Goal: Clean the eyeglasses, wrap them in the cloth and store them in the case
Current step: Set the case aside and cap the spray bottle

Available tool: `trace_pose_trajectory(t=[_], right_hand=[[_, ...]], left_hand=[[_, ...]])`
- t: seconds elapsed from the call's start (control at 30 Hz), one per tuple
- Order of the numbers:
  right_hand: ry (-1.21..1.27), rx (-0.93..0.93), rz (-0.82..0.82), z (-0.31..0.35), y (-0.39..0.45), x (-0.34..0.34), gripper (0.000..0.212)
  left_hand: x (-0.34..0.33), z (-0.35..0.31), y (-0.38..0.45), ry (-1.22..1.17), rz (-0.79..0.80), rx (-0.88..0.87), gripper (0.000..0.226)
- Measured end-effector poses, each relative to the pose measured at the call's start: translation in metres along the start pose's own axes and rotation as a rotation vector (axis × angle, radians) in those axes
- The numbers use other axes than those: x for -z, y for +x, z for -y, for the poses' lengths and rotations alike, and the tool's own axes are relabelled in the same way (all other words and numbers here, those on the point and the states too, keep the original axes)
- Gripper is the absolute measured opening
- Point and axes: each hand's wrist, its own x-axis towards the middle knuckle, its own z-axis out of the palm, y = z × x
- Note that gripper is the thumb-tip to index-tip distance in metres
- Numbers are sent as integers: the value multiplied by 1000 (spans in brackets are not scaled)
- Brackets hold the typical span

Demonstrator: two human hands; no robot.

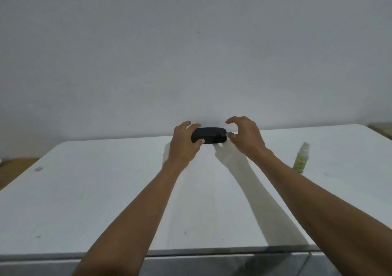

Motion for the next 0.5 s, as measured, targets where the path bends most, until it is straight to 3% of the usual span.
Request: trace_pose_trajectory(t=[0.2,0.5], right_hand=[[-37,-7,-160,0,-22,78,34],[13,-162,-248,-46,-97,147,39]], left_hand=[[-7,-77,-9,-58,80,-102,41],[-66,-150,-58,-118,354,-131,52]])
